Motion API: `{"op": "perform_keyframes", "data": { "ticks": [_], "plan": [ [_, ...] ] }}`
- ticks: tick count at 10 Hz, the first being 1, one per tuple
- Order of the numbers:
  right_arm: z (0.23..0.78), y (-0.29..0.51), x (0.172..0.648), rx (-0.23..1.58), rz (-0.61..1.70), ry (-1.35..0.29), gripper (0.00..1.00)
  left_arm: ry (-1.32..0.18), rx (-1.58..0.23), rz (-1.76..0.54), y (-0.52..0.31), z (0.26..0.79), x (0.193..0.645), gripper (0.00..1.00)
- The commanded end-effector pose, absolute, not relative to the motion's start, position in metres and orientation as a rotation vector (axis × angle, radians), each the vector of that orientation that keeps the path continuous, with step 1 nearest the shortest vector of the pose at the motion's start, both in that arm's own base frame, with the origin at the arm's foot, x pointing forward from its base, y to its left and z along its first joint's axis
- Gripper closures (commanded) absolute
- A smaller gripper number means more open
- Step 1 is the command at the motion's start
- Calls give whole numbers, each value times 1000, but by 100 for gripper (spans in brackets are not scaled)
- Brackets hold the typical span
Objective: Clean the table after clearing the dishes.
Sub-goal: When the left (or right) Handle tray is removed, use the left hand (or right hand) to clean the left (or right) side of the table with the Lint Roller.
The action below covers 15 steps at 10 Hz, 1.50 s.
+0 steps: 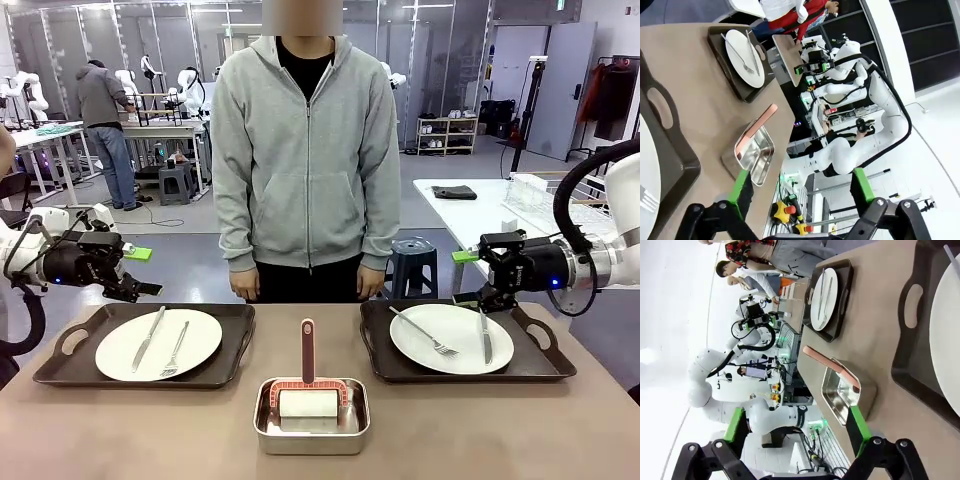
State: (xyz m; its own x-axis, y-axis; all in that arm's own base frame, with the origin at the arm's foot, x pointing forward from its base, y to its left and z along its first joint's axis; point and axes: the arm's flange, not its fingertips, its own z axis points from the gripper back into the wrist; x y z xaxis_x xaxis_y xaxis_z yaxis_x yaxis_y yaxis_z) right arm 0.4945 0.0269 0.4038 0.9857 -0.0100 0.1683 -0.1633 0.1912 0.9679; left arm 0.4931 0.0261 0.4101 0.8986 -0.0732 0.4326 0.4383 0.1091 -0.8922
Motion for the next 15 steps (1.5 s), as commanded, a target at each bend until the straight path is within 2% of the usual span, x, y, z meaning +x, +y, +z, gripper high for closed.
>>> {"op": "perform_keyframes", "data": {
  "ticks": [1, 5, 6, 7, 10, 11, 12, 13, 15],
  "plan": [
    [407, 27, 494, 1356, 150, -157, 0, -317, -1404, -414, 23, 421, 493, 0],
    [405, 27, 495, 1368, 123, -152, 0, -312, -1414, -408, 20, 417, 495, 0],
    [410, 2, 500, 1377, 71, -142, 0, -265, -1459, -389, 42, 422, 504, 0],
    [413, -27, 502, 1419, 8, -122, 0, -202, -1463, -410, 69, 431, 505, 0],
    [418, -129, 493, 1526, -110, -137, 0, -223, -1576, -373, 195, 441, 490, 0],
    [417, -167, 488, 1492, -134, -178, 0, -189, -1539, -387, 242, 439, 481, 0],
    [417, -204, 480, 1521, -160, -181, 0, -189, -1593, -357, 289, 438, 467, 0],
    [418, -236, 471, 1552, -175, -189, 0, -238, -1631, -340, 333, 436, 453, 0],
    [415, -251, 468, 1546, -210, -214, 0, -291, -1582, -231, 362, 425, 446, 0]
  ]
}}
